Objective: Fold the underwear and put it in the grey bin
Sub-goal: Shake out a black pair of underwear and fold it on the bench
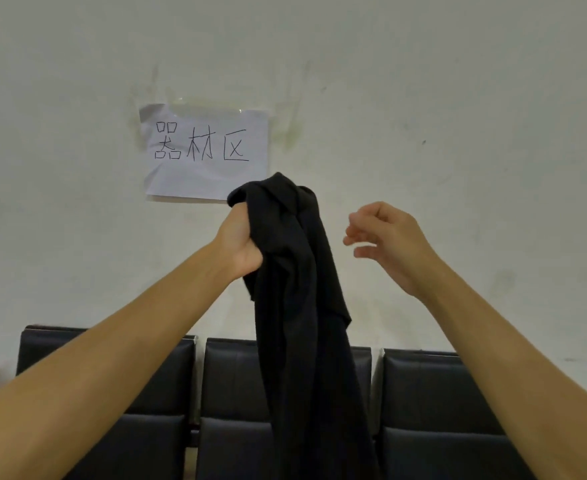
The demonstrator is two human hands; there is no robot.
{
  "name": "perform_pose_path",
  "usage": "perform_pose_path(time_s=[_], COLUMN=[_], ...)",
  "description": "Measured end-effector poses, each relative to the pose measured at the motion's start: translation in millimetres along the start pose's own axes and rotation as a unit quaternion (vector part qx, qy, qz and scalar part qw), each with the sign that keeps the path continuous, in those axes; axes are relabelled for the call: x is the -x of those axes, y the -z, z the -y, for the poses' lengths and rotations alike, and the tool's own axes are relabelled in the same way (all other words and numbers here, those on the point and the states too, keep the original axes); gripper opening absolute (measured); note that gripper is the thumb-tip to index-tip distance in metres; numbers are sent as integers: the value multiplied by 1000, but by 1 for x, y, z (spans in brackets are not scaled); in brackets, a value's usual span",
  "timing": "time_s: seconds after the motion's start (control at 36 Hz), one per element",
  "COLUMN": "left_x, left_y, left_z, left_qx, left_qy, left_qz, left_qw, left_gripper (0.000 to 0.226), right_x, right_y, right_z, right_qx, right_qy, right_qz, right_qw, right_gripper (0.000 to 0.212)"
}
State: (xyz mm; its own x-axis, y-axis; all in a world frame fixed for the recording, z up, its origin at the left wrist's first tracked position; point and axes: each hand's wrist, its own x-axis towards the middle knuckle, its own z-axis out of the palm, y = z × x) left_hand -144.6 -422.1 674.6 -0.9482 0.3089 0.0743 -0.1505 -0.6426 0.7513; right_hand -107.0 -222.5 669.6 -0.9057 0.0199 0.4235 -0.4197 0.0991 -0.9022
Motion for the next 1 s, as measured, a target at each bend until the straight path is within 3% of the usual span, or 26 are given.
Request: perform_pose_path(time_s=[0.06,0.14,0.25,0.36,0.44,0.61,0.72,0.78,0.81,0.86,1.0], left_x=[0,1,4,5,6,9,10,7,6,6,2], left_y=[-4,-10,-14,-12,-9,-3,3,8,11,18,64], left_z=[-1,-2,-6,-13,-21,-29,-32,-32,-33,-36,-62], left_qx=[4,3,-18,-23,-20,-39,-55,-68,-75,-104,-255], left_qy=[-7,-19,-25,-42,-48,-56,-61,-58,-49,-19,69], left_qz=[3,-5,2,4,-23,-6,-1,12,18,8,-67], left_qw=[1000,1000,1000,999,998,998,997,996,996,994,962], left_gripper=[21,22,25,40,24,24,28,40,44,37,23], right_x=[12,23,27,25,21,16,14,14,14,14,7], right_y=[3,3,-11,-28,-36,-47,-55,-55,-55,-51,-25], right_z=[1,3,1,-6,-14,-23,-25,-25,-25,-20,1], right_qx=[32,125,289,471,552,570,599,613,606,545,294], right_qy=[28,64,53,60,97,166,167,169,167,143,66], right_qz=[68,149,214,208,181,157,162,159,162,169,86], right_qw=[997,979,932,855,808,789,766,755,761,809,950], right_gripper=[6,24,33,48,59,58,44,32,25,17,28])
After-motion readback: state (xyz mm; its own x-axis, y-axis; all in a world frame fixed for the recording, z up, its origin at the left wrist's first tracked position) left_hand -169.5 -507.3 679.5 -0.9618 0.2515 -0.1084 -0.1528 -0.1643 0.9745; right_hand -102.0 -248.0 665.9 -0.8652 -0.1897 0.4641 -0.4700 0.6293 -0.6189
